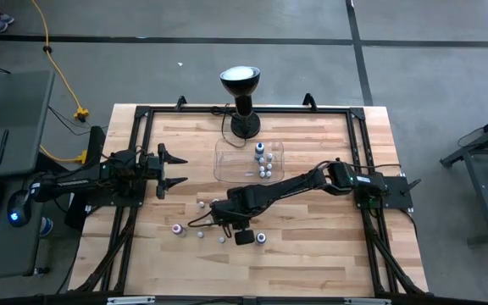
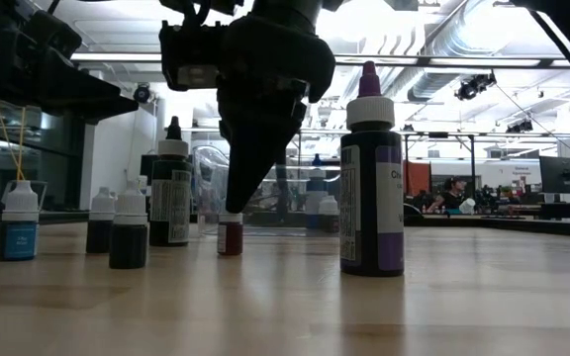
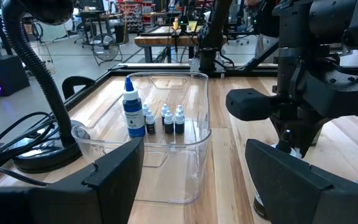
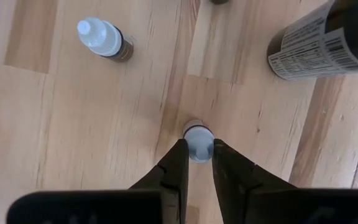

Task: Pick & Place food coloring
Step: Put the right orange food coloring bottle into the transparent bin

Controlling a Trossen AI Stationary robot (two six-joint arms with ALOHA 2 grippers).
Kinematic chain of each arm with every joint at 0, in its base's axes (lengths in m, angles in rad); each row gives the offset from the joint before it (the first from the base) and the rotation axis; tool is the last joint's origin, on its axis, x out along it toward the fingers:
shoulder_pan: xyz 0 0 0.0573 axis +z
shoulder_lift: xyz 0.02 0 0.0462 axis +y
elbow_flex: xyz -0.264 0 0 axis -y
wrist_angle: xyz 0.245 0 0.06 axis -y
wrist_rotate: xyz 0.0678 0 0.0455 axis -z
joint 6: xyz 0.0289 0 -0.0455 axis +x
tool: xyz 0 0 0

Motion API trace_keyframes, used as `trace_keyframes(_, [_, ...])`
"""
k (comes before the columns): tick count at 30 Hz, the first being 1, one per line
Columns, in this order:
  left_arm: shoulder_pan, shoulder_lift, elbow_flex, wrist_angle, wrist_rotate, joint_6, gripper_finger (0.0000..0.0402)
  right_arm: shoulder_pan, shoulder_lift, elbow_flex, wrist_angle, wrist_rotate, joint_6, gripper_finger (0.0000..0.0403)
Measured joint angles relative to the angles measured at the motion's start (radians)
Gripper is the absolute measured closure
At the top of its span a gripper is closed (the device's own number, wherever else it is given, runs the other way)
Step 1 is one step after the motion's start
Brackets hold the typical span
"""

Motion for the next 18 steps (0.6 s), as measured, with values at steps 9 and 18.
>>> trace_keyframes(9, [0.000,0.000,0.000,0.000,0.000,0.000,0.0124,0.000,-0.077,0.000,-0.010,0.000,0.031,0.0356])
trace_keyframes(18, [0.000,0.000,0.000,0.000,0.000,0.000,0.0124,0.000,-0.205,0.001,-0.024,0.004,0.110,0.0355])
